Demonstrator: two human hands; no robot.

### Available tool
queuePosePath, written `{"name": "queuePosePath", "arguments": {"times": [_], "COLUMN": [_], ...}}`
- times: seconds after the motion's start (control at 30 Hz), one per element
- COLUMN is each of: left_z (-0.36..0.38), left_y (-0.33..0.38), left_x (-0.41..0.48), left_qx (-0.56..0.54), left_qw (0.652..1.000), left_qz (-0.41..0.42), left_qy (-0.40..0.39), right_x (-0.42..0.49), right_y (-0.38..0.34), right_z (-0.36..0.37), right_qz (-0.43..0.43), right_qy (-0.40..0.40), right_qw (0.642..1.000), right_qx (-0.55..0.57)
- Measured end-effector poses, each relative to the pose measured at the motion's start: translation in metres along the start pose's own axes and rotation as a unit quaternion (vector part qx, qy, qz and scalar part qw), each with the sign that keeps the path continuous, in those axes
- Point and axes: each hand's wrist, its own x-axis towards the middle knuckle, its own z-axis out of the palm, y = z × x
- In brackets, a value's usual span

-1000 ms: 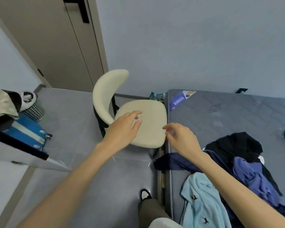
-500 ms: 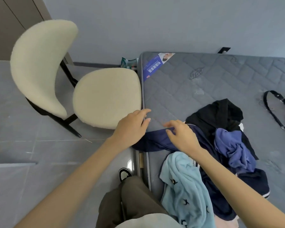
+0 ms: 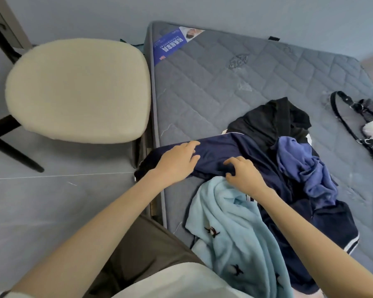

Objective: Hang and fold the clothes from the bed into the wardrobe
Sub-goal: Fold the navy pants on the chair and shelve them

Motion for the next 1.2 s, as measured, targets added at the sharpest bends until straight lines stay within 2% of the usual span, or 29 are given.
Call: {"name": "queuePosePath", "arguments": {"times": [0.1,0.17,0.3,0.43,0.5,0.57,0.63,0.7,0.77,0.87,0.97,1.07,1.13,1.2], "left_z": [0.026,0.040,0.059,0.046,0.024,-0.005,-0.034,-0.062,-0.087,-0.118,-0.146,-0.170,-0.180,-0.186], "left_y": [-0.001,0.000,0.007,0.023,0.029,0.031,0.030,0.027,0.022,0.010,-0.005,-0.022,-0.030,-0.035], "left_x": [0.000,-0.003,-0.012,-0.013,-0.020,-0.030,-0.041,-0.052,-0.065,-0.091,-0.121,-0.154,-0.177,-0.197], "left_qx": [0.019,0.043,0.038,0.030,0.013,-0.001,0.021,0.052,0.054,0.027,-0.001,-0.020,-0.011,-0.009], "left_qw": [0.999,0.998,0.998,0.998,0.995,0.990,0.981,0.965,0.947,0.915,0.869,0.816,0.794,0.792], "left_qz": [-0.001,-0.002,0.001,-0.004,-0.010,-0.034,-0.059,-0.090,-0.119,-0.174,-0.235,-0.283,-0.304,-0.320], "left_qy": [-0.036,-0.056,-0.043,0.059,0.102,0.139,0.184,0.242,0.293,0.363,0.436,0.503,0.527,0.519], "right_x": [0.004,0.006,0.003,-0.011,-0.017,-0.023,-0.026,-0.025,-0.022,-0.023,-0.028,-0.038,-0.045,-0.052], "right_y": [0.020,0.027,0.019,-0.016,-0.029,-0.034,-0.039,-0.042,-0.043,-0.040,-0.055,-0.093,-0.124,-0.160], "right_z": [0.013,0.016,0.007,-0.021,-0.035,-0.047,-0.056,-0.057,-0.054,-0.054,-0.058,-0.070,-0.085,-0.106], "right_qz": [-0.014,-0.031,-0.097,-0.212,-0.232,-0.234,-0.261,-0.296,-0.288,-0.232,-0.217,-0.243,-0.289,-0.328], "right_qy": [0.000,0.028,0.104,0.146,0.160,0.165,0.141,0.106,0.132,0.172,0.200,0.206,0.178,0.131], "right_qw": [0.999,0.998,0.981,0.922,0.899,0.886,0.888,0.924,0.947,0.957,0.955,0.948,0.938,0.913], "right_qx": [-0.037,-0.053,0.129,0.289,0.335,0.365,0.352,0.218,0.052,0.024,-0.021,-0.008,0.075,0.203]}}
